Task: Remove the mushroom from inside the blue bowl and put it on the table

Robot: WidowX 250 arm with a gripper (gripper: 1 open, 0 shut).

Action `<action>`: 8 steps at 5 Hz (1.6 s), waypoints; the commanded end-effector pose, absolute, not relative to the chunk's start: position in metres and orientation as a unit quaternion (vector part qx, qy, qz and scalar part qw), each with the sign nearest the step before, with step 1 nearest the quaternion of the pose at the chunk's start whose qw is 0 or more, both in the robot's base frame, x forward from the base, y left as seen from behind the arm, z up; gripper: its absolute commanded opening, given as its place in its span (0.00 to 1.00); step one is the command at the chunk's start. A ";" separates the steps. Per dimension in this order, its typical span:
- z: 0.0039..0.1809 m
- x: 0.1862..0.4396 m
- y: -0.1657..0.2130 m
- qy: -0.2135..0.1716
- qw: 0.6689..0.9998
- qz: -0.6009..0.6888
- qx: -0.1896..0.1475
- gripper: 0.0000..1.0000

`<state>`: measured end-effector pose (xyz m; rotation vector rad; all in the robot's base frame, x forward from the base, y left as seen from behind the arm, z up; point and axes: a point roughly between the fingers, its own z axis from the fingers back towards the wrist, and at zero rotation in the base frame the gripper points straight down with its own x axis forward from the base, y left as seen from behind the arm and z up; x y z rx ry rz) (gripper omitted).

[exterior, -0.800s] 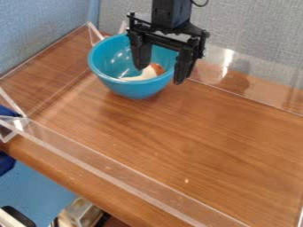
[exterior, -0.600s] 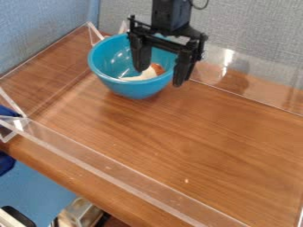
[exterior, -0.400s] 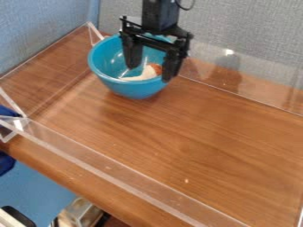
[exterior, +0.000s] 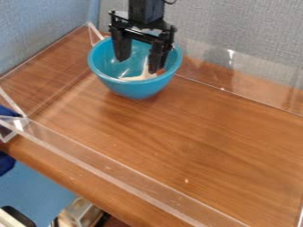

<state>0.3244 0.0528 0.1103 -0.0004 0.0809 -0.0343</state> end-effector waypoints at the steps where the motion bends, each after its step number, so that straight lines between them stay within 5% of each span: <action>1: 0.124 0.339 0.065 0.006 1.000 -0.017 0.010 1.00; 8: 0.092 0.385 0.077 -0.001 0.999 -0.032 0.025 1.00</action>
